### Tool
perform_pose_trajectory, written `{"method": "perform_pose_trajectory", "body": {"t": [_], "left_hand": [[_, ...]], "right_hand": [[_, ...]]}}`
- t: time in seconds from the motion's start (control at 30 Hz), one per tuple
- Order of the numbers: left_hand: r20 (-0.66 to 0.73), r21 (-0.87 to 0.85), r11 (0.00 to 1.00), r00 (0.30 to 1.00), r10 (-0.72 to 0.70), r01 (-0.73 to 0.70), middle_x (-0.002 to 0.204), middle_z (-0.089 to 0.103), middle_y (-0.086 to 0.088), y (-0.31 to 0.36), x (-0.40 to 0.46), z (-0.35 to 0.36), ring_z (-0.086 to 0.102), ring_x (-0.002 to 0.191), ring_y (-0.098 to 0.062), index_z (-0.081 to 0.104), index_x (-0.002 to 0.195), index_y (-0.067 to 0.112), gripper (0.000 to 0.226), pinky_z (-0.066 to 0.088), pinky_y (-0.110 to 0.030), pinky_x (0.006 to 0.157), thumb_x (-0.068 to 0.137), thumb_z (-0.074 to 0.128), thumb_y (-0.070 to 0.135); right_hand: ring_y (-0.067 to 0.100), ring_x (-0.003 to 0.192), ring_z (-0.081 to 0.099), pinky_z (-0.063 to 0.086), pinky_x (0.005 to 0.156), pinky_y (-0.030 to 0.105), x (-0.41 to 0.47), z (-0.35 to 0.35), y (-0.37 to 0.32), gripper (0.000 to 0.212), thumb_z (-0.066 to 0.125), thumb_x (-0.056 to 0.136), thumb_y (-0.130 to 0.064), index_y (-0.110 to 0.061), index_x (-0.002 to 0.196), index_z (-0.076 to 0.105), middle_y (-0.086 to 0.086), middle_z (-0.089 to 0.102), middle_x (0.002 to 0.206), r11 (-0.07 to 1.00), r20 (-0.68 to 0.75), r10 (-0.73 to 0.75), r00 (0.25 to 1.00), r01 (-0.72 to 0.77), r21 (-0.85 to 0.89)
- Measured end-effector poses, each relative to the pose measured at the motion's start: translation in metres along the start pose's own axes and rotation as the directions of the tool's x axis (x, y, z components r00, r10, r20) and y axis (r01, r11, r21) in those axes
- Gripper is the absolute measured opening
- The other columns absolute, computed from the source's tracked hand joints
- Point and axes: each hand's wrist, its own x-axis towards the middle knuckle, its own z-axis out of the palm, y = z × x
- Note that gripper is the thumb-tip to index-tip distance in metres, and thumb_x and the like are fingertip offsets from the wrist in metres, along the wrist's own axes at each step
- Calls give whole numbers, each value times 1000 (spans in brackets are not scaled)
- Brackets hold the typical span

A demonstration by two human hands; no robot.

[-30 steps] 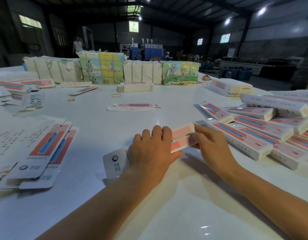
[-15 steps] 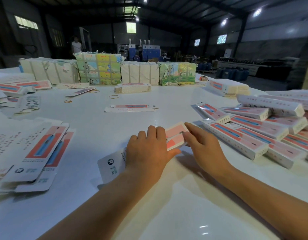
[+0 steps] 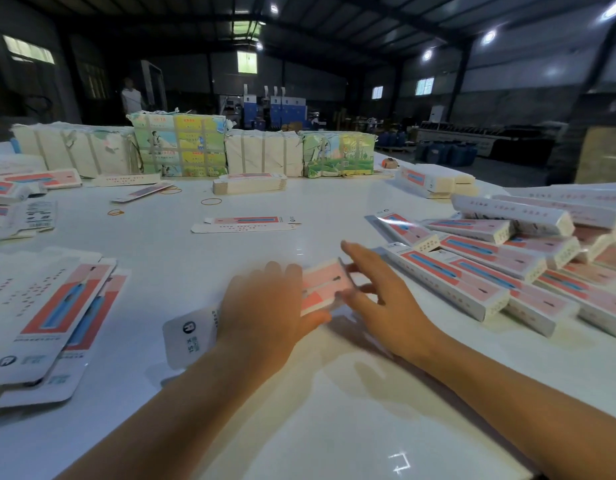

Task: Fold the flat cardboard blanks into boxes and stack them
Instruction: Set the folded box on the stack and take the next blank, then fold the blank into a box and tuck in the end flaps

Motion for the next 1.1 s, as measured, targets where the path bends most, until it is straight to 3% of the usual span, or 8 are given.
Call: {"method": "perform_pose_trajectory", "body": {"t": [0.13,0.37,0.53,0.73,0.83,0.9,0.97,1.1], "left_hand": [[-79,-9,985,982,172,-174,61,54,-7,1,-3,6,51,45,-24,66,82,6,62,35,-27,45,68,47,64],[-318,-63,984,938,137,-165,92,64,-17,-6,-3,23,62,78,-38,68,102,5,78,45,-46,68,87,23,66],[-418,-153,944,885,207,-293,92,66,-11,8,3,33,57,90,-33,69,99,15,62,42,-45,74,93,21,53],[-377,-260,880,881,286,-397,67,64,4,10,11,49,54,75,-14,57,84,34,29,38,-29,50,87,32,48],[-298,-297,878,910,287,-374,66,62,5,9,15,50,42,75,-14,59,82,35,57,30,-20,48,95,7,54],[-267,-317,864,911,315,-391,71,59,8,9,17,47,40,74,-14,47,87,35,39,31,-18,44,95,13,52],[-278,-338,848,904,324,-408,80,48,11,10,18,43,39,73,-13,45,88,33,17,36,-19,40,83,35,46],[-172,-341,860,924,341,-380,71,57,8,9,15,40,38,73,-13,68,74,27,32,28,-10,43,67,41,42]], "right_hand": [[8,141,17,15,114,18,2,-9,6,77,58,76,-28,-31,145,22,-5,21,154,960,297,-105,949,175,-217],[26,115,46,41,95,35,7,-16,10,66,69,84,-24,-8,141,40,14,49,130,836,236,-258,937,339,-432],[21,111,48,43,91,36,49,-87,19,51,56,93,-34,-21,140,41,8,50,127,842,-135,-166,977,69,-535],[25,104,49,38,79,26,88,-233,65,31,52,95,-25,-18,124,56,10,48,121,797,-662,-152,734,-305,-521],[34,109,48,42,81,34,67,-277,107,34,48,93,-25,-23,126,54,14,45,127,547,-682,126,720,-624,-558],[36,116,44,44,91,41,54,-282,124,38,45,90,-26,-30,127,52,12,44,131,391,-617,311,723,-689,-610],[36,116,42,42,94,45,52,-276,128,35,47,86,-25,-29,120,56,9,45,130,333,-580,333,743,-668,-665],[32,116,38,36,93,44,65,-267,107,28,46,89,-23,-20,111,63,9,45,127,329,-641,227,733,-677,-658]]}}
